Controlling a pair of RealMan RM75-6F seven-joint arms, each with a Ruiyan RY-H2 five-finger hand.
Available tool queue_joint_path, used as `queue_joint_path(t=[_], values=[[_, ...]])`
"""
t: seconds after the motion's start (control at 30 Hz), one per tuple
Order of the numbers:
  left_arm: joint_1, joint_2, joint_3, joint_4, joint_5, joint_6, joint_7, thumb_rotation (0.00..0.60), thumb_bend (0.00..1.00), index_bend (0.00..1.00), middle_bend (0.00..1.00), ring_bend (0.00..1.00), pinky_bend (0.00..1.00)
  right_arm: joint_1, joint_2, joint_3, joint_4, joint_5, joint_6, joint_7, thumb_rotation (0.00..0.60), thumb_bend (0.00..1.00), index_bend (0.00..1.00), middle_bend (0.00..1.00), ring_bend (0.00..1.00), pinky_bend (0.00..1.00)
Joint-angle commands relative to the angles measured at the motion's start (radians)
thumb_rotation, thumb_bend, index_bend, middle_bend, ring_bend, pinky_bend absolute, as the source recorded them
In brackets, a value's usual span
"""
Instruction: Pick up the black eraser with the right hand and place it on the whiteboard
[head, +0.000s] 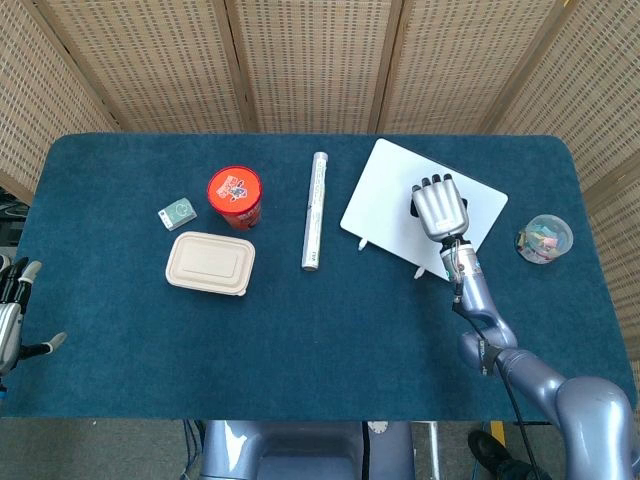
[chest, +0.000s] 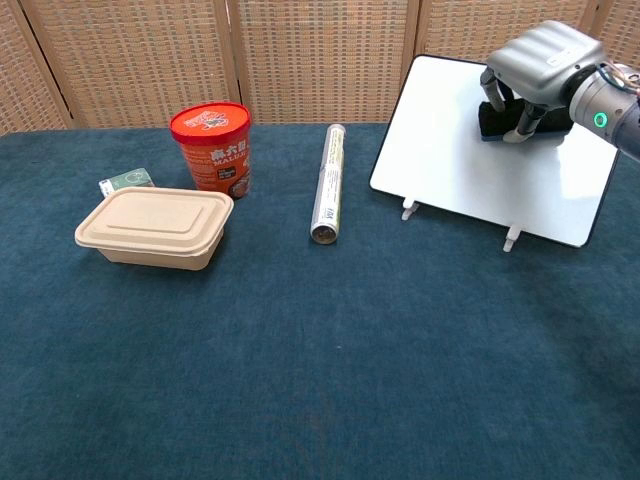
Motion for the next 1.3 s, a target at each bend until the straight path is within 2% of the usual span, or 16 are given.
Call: queue_joint_path(t=[0.03, 0.1, 0.2, 0.4, 0.6, 0.87, 1.03, 1.17, 1.3], values=[[0.0, -0.001, 0.001, 0.0, 0.001, 0.001, 0.002, 0.6, 0.0, 0.0, 0.0, 0.0, 0.0, -0.004, -0.002, -0.004, 0.004, 0.022, -0.026, 0.015, 0.6, 0.14, 0.05, 0.0, 0.0, 0.16], [0.0, -0.002, 0.002, 0.001, 0.002, 0.001, 0.004, 0.6, 0.0, 0.0, 0.0, 0.0, 0.0, -0.006, 0.0, 0.002, -0.001, 0.044, -0.034, -0.005, 0.6, 0.08, 0.0, 0.0, 0.0, 0.07], [-0.001, -0.003, 0.003, -0.002, 0.004, 0.003, 0.008, 0.6, 0.0, 0.0, 0.0, 0.0, 0.0, -0.011, 0.001, 0.004, -0.007, 0.055, -0.015, -0.021, 0.6, 0.05, 0.0, 0.0, 0.0, 0.03], [0.0, -0.004, 0.004, -0.004, 0.004, 0.005, 0.01, 0.6, 0.0, 0.0, 0.0, 0.0, 0.0, -0.018, 0.009, -0.009, -0.013, 0.04, 0.022, -0.015, 0.6, 0.05, 0.0, 0.0, 0.0, 0.02], [0.0, -0.004, 0.007, -0.005, 0.009, 0.004, 0.013, 0.6, 0.0, 0.0, 0.0, 0.0, 0.0, -0.039, 0.056, -0.036, -0.079, -0.01, 0.085, 0.011, 0.6, 0.05, 0.0, 0.0, 0.0, 0.02], [0.002, -0.003, 0.016, -0.01, 0.028, 0.012, 0.014, 0.6, 0.0, 0.0, 0.0, 0.0, 0.0, -0.084, 0.168, -0.057, -0.275, -0.052, 0.169, -0.004, 0.6, 0.05, 0.0, 0.0, 0.0, 0.02], [0.005, 0.0, 0.016, -0.011, 0.033, 0.018, 0.004, 0.6, 0.0, 0.0, 0.0, 0.0, 0.0, -0.14, 0.262, -0.069, -0.433, -0.095, 0.262, 0.02, 0.6, 0.05, 0.0, 0.0, 0.0, 0.02], [0.007, 0.005, 0.02, -0.012, 0.043, 0.019, -0.009, 0.6, 0.0, 0.0, 0.0, 0.0, 0.0, -0.218, 0.362, -0.102, -0.58, -0.139, 0.345, 0.067, 0.6, 0.05, 0.0, 0.0, 0.0, 0.02], [0.009, 0.01, 0.023, -0.013, 0.055, 0.023, -0.023, 0.6, 0.0, 0.0, 0.0, 0.0, 0.0, -0.316, 0.462, -0.16, -0.701, -0.189, 0.429, 0.151, 0.6, 0.0, 0.0, 0.0, 0.0, 0.02]])
